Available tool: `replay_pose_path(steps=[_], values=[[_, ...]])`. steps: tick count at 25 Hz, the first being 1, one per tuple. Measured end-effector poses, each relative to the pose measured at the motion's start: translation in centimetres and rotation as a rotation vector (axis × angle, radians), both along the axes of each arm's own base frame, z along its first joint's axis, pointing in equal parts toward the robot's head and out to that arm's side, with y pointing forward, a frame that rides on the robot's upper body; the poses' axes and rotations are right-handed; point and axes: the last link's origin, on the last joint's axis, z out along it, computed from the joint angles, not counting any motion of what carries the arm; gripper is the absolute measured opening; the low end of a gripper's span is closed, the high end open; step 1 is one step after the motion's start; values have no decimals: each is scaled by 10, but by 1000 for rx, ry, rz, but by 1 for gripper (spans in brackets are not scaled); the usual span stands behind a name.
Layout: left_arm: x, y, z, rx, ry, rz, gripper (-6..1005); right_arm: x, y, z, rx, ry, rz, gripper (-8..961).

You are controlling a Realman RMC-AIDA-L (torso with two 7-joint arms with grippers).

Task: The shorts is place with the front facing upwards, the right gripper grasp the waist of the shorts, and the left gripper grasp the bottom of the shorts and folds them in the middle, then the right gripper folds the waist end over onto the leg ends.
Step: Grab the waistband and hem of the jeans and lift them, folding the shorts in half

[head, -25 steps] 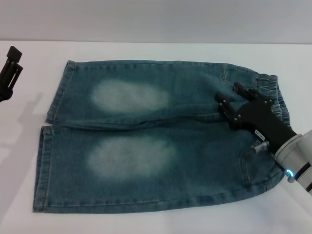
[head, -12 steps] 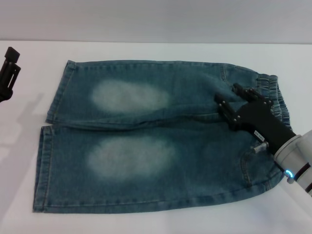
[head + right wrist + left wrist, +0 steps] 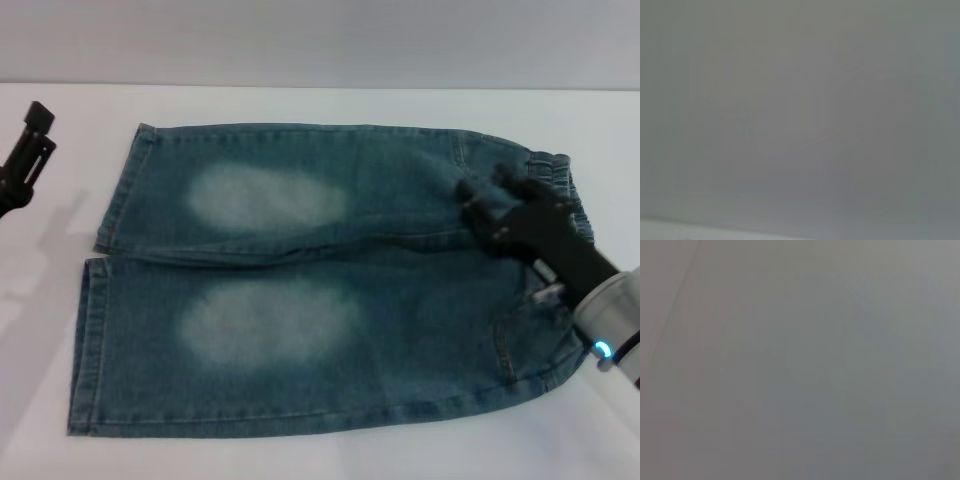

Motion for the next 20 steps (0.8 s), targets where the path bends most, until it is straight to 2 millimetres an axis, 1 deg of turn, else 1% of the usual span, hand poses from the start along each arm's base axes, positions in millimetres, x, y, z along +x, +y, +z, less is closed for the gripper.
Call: replay_pose_path(steps=[1, 4, 5, 7, 9, 10, 11, 12, 13, 14, 15, 16, 17, 18, 19, 20], values=[[0, 1, -1, -20, -4, 0, 814, 3, 1, 4, 17, 21, -23, 484], [-1, 3, -3, -57, -18, 2, 815, 16, 4, 20, 53, 107, -88, 484], [-2, 8, -4, -131, -39, 0, 815, 21, 5, 27, 57, 137, -103, 484], [-3, 14, -2, -207, -52, -8, 812, 30, 6, 43, 37, 221, -120, 484], [-3, 14, -2, -207, -52, -8, 809, 34, 8, 58, 0, 279, -108, 484], [-4, 18, 0, -241, -58, -12, 808, 35, 8, 65, -25, 297, -94, 484], [-2, 28, 7, -369, -74, -37, 807, 35, 9, 73, -54, 300, -72, 484], [-1, 31, 11, -403, -78, -45, 805, 33, 10, 85, -134, 309, -41, 484], [-1, 34, 15, -447, -83, -52, 804, 31, 10, 91, -193, 310, -27, 484], [-1, 34, 15, -447, -83, -52, 802, 31, 10, 91, -193, 310, -27, 484], [-1, 34, 15, -447, -83, -52, 801, 30, 10, 97, -234, 306, -18, 484], [0, 38, 22, -495, -90, -59, 800, 29, 9, 106, -280, 293, -3, 484], [2, 45, 37, -598, -92, -67, 798, 27, 7, 119, -348, 275, 17, 484], [2, 48, 44, -642, -93, -65, 797, 27, 7, 119, -348, 275, 17, 484], [2, 49, 48, -664, -93, -62, 795, 27, 7, 126, -374, 267, 24, 484], [2, 49, 48, -664, -93, -62, 794, 26, 6, 133, -404, 256, 28, 484]])
